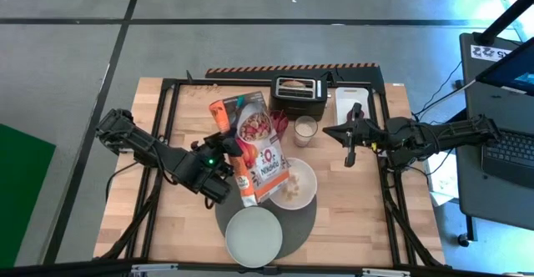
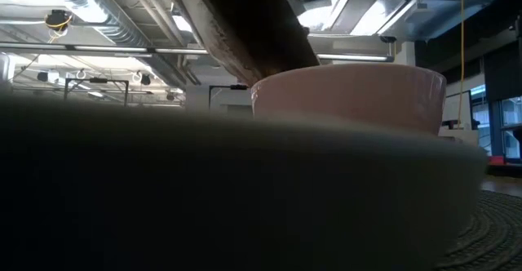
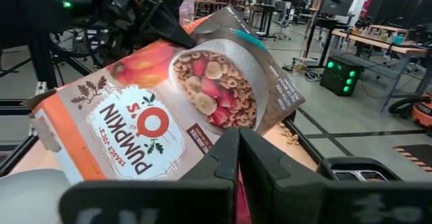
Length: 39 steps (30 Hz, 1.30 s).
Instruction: Arrange a breakfast setting
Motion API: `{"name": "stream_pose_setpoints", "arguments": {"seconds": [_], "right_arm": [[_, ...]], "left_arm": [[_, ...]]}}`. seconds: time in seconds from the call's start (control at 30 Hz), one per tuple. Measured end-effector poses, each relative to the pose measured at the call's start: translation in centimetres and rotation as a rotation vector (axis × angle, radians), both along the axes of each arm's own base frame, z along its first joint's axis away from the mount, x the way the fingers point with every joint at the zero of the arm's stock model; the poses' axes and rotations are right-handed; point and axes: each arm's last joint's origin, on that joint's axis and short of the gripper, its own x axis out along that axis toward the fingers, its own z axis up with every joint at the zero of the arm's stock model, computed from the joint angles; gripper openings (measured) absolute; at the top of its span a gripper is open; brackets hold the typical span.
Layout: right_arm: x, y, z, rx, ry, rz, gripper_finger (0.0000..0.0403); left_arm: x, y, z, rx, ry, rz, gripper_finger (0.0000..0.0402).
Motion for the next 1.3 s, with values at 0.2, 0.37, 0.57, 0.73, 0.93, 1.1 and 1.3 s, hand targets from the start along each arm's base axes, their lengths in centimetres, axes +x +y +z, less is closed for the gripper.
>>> {"name": "stream_pose_setpoints", "arguments": {"seconds": [0.2, 0.37, 0.57, 0.73, 0.93, 1.1, 1.3], "right_arm": [[0.0, 0.1, 0.0, 0.002, 0.0, 0.022, 0.0014], [0.0, 0.1, 0.0, 0.002, 0.0, 0.027, 0.0014], [0.0, 0.1, 0.0, 0.002, 0.001, 0.027, 0.0014], [0.0, 0.1, 0.0, 0.002, 0.001, 0.027, 0.0014], [0.0, 0.1, -0.1, -0.001, 0.016, 0.027, 0.0014], [0.0, 0.1, -0.4, -0.006, 0.046, 0.027, 0.0014], [0.0, 0.1, -0.5, -0.008, 0.055, 0.027, 0.0014]], "left_arm": [[0.3, -0.1, 0.0, -0.008, -0.018, -0.007, 0.0125], [0.6, 0.0, 0.1, -0.011, -0.049, 0.002, 0.0125], [0.9, 0.8, 0.1, 0.001, -0.052, 0.032, 0.0125], [1.1, 1.1, 0.1, 0.014, -0.025, 0.034, 0.0125], [1.1, 1.2, 0.1, 0.024, -0.003, 0.029, 0.0125], [1.0, 0.8, 0.1, 0.024, -0.002, 0.014, 0.0125], [1.0, 0.5, 0.1, 0.026, -0.01, 0.004, 0.0126]]}}
